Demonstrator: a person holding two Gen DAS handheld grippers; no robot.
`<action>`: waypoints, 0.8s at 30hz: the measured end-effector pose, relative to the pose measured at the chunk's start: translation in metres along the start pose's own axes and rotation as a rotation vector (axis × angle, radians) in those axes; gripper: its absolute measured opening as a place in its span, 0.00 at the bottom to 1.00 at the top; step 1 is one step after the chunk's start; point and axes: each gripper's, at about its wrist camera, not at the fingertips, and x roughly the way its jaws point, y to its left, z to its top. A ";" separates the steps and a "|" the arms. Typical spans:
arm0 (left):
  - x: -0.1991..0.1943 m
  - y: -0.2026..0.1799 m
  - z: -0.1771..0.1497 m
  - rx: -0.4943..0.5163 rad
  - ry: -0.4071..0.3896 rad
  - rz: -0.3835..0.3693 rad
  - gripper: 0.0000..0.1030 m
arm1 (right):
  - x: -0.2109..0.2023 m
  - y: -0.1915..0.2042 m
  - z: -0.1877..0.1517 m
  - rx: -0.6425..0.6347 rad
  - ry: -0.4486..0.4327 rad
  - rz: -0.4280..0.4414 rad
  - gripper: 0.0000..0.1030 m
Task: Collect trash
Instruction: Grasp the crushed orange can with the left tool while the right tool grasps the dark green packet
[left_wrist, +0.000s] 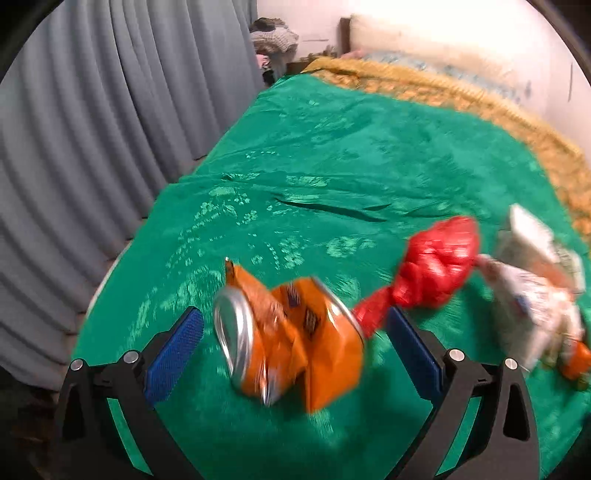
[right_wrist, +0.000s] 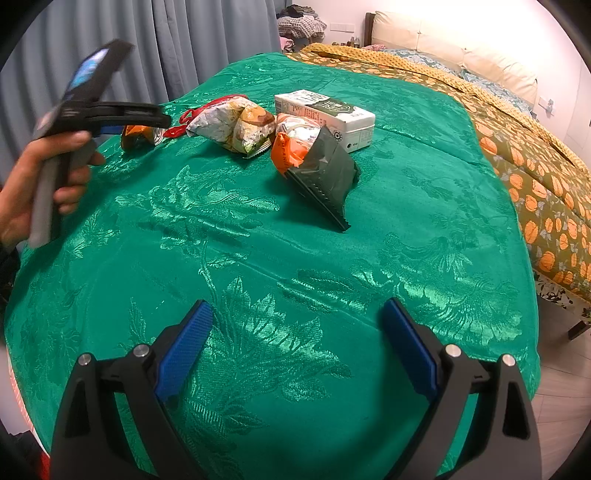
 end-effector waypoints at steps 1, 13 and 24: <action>0.002 -0.001 0.000 0.001 0.000 0.009 0.93 | 0.000 0.000 0.000 0.001 0.000 0.000 0.88; -0.056 0.020 -0.047 0.072 -0.101 -0.205 0.50 | -0.004 -0.022 0.006 0.094 -0.013 0.110 0.88; -0.107 -0.012 -0.133 0.265 -0.079 -0.423 0.59 | 0.033 -0.060 0.081 0.275 0.016 0.194 0.71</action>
